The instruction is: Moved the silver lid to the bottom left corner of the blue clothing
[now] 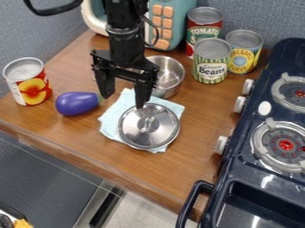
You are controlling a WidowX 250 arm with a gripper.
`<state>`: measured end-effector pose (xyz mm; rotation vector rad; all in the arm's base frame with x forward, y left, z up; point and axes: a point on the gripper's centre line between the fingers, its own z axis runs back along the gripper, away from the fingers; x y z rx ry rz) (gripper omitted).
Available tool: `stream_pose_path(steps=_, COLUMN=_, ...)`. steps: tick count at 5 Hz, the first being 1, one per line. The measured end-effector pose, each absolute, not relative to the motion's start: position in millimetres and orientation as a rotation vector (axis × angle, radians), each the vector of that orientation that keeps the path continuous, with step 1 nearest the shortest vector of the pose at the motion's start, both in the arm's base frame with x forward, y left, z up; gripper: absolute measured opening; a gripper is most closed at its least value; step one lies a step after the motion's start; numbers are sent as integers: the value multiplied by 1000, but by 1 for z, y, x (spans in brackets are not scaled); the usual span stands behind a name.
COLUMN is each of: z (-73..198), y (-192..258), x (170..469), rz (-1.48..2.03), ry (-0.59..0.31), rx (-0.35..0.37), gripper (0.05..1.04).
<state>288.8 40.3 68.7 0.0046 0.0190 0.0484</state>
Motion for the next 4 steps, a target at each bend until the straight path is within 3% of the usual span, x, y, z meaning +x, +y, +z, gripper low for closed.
stream_pose_path(steps=1, z=59, y=40, x=286, rz=48, ry=53, rx=1, gripper=999)
stream_pose_path(steps=4, z=52, y=36, x=289, rz=4, ry=7, rx=52, gripper=999)
